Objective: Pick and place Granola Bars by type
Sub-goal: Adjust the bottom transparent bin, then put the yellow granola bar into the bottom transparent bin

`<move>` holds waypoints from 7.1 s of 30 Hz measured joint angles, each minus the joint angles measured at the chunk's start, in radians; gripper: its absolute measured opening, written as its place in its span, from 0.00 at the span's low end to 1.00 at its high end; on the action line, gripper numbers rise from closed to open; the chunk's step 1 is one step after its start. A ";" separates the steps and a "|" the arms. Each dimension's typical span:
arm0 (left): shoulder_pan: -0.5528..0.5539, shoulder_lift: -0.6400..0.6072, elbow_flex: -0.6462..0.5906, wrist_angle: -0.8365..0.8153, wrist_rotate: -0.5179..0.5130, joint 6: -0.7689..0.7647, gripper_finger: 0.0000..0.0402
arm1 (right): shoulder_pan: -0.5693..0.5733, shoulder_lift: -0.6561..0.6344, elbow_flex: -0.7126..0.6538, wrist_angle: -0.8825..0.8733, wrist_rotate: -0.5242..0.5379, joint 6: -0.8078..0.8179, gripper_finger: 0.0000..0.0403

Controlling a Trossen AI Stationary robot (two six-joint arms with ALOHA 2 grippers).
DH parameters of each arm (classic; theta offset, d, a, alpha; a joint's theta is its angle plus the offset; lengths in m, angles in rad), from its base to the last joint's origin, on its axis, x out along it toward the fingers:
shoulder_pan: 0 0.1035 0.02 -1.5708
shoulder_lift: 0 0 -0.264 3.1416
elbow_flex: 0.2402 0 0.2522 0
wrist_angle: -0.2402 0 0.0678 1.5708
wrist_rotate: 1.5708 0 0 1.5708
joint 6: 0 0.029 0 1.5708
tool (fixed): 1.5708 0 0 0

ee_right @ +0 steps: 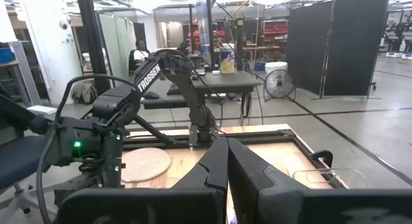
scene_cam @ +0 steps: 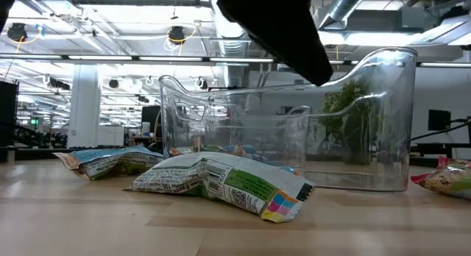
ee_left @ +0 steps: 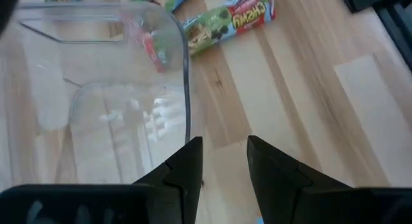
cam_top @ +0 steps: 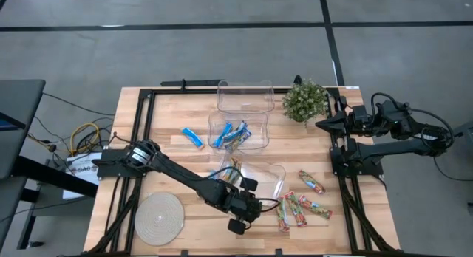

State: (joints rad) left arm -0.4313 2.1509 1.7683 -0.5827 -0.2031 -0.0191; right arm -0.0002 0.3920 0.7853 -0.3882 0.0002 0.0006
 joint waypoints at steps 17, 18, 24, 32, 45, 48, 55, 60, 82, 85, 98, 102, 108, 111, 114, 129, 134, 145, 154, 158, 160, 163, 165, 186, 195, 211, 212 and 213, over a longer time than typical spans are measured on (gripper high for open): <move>0.040 0.032 0.010 0.047 0.103 -0.001 0.29 | 0.000 0.000 0.000 0.000 0.000 0.000 0.00; 0.044 0.036 0.010 0.055 0.101 -0.001 0.29 | 0.000 0.000 0.000 0.000 0.000 0.000 0.00; 0.058 0.045 0.011 0.078 0.076 0.004 0.29 | 0.000 0.000 0.000 0.000 0.000 0.000 0.00; 0.084 0.045 0.011 0.077 -0.021 0.024 0.29 | 0.000 0.000 0.000 0.000 0.000 0.000 0.00; 0.101 0.045 0.031 0.040 -0.022 -0.004 0.29 | 0.000 0.000 0.000 0.000 0.000 0.000 0.00; 0.091 0.044 0.080 -0.023 -0.020 -0.056 0.29 | 0.000 0.000 0.000 0.000 0.000 0.000 0.00; 0.064 0.042 0.218 -0.228 -0.021 -0.198 0.29 | 0.000 0.000 0.000 0.000 0.000 0.000 0.00; 0.056 0.042 0.309 -0.411 -0.021 -0.374 0.29 | 0.000 0.000 0.000 0.000 0.000 0.000 0.00; 0.092 0.022 0.504 -0.991 0.004 -0.860 0.29 | 0.000 0.000 0.000 0.000 0.000 0.000 0.00; 0.112 0.012 0.504 -0.988 0.013 -0.868 0.29 | 0.000 0.000 0.000 0.000 0.000 0.000 0.00; 0.202 -0.068 0.477 -0.986 -0.081 -0.890 0.29 | 0.000 0.000 0.000 0.000 0.000 0.000 0.00; 0.227 -0.131 0.358 -0.987 -0.100 -0.917 0.29 | 0.000 0.000 0.000 0.000 0.000 0.000 0.00; 0.258 -0.288 0.124 -0.990 -0.098 -0.957 0.29 | 0.000 0.000 0.000 0.000 0.000 0.000 0.00; 0.275 -0.373 0.001 -0.988 -0.102 -0.987 0.29 | 0.000 0.000 0.000 0.000 0.000 0.000 0.00; 0.291 -0.461 -0.109 -0.985 -0.115 -0.990 0.29 | 0.000 0.000 0.000 0.000 0.000 0.000 0.00; 0.463 -0.869 -0.738 -0.434 -0.083 -1.063 0.29 | 0.000 0.000 0.000 0.000 0.000 0.000 0.00; 0.536 -0.979 -0.923 -0.188 -0.057 -1.122 0.29 | 0.000 0.000 0.000 0.000 0.000 0.000 0.00; 0.653 -1.089 -1.142 0.086 -0.065 -1.445 0.29 | 0.000 0.000 0.000 0.000 0.000 0.000 0.00; 0.687 -1.085 -1.168 0.083 -0.064 -1.641 0.29 | 0.000 0.000 0.000 0.000 0.000 0.000 0.00; 0.692 -1.075 -1.168 0.031 -0.049 -1.686 0.29 | 0.000 0.000 0.000 0.000 0.000 0.000 0.00; 0.692 -1.067 -1.168 0.023 -0.046 -1.715 0.29 | 0.000 0.000 0.000 0.000 0.000 0.000 0.00; 0.696 -1.070 -1.168 0.039 -0.055 -1.756 0.29 | 0.000 0.000 0.000 0.000 0.000 0.000 0.00; 0.703 -1.070 -1.168 0.060 -0.061 -1.765 0.29 | 0.000 0.000 0.000 0.000 0.000 0.000 0.00; 0.735 -1.070 -1.168 0.142 0.015 -1.592 0.29 | 0.000 0.000 0.000 0.000 0.000 0.000 0.00; 0.735 -1.070 -1.168 0.186 0.023 -1.614 0.29 | 0.000 0.000 0.000 0.000 0.000 0.000 0.00; 0.737 -1.070 -1.168 0.191 -0.110 -1.702 0.29 | 0.000 0.000 0.000 0.000 0.000 0.000 0.00; 0.738 -1.070 -1.168 0.188 -0.112 -1.716 0.29 | 0.000 0.000 0.000 0.000 0.000 0.000 0.00; 0.739 -1.070 -1.168 0.185 -0.108 -1.722 0.29 | 0.000 0.000 0.000 0.000 0.000 0.000 0.00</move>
State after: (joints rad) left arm 0.3073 1.0813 0.6006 -0.3979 -0.3110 -1.7412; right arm -0.0002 0.3923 0.7853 -0.3885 0.0000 0.0004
